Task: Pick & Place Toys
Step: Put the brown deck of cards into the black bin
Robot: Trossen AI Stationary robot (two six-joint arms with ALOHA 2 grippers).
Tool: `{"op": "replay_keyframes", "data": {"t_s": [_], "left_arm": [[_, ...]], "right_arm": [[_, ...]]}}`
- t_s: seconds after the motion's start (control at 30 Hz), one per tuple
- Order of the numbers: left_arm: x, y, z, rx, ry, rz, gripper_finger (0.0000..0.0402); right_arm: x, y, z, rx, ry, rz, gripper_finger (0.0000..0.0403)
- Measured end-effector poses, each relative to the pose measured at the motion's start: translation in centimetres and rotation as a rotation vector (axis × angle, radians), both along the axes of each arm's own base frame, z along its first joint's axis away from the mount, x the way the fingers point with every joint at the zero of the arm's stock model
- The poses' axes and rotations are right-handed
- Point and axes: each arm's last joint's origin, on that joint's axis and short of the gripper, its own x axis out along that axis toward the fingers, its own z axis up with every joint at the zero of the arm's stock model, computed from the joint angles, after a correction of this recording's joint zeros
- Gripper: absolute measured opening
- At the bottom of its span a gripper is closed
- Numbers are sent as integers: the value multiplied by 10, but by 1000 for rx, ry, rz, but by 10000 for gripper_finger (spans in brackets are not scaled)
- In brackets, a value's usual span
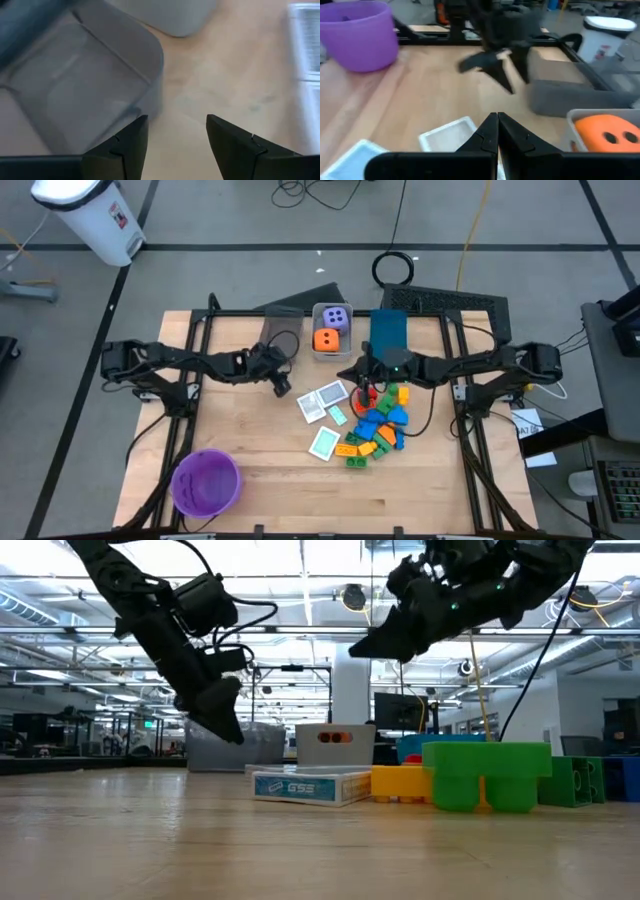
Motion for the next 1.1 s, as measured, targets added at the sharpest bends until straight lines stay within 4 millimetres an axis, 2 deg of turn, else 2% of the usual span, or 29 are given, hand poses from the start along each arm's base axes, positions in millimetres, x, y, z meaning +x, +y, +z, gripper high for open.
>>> {"op": "replay_keyframes", "data": {"t_s": [0.2, 0.33, 0.57, 0.7, 0.8, 0.93, 1.1], "left_arm": [[-2, 13, 1, 1, -19, 22, 207], [5, 12, 7, -57, -129, -91, 207], [2, 4, 38, -31, -272, -175, 207], [2, -10, 48, -125, -351, -306, 207], [6, -25, 46, -257, -375, -406, 207], [10, -40, 43, -338, -362, -398, 214], [20, -63, 64, -349, -327, -463, 263]], "right_arm": [[-3, 16, 6, -25, 1, -6, 0], [-8, 24, 9, 19, 28, 9, 0], [-36, 27, 27, 37, 92, 5, 8], [-55, 30, 40, 44, 25, 14, 3], [-69, 33, 34, 65, -66, 21, 3], [-86, 34, 16, 74, -226, 26, 20], [-106, 34, -3, 68, -415, 33, 77]]}}
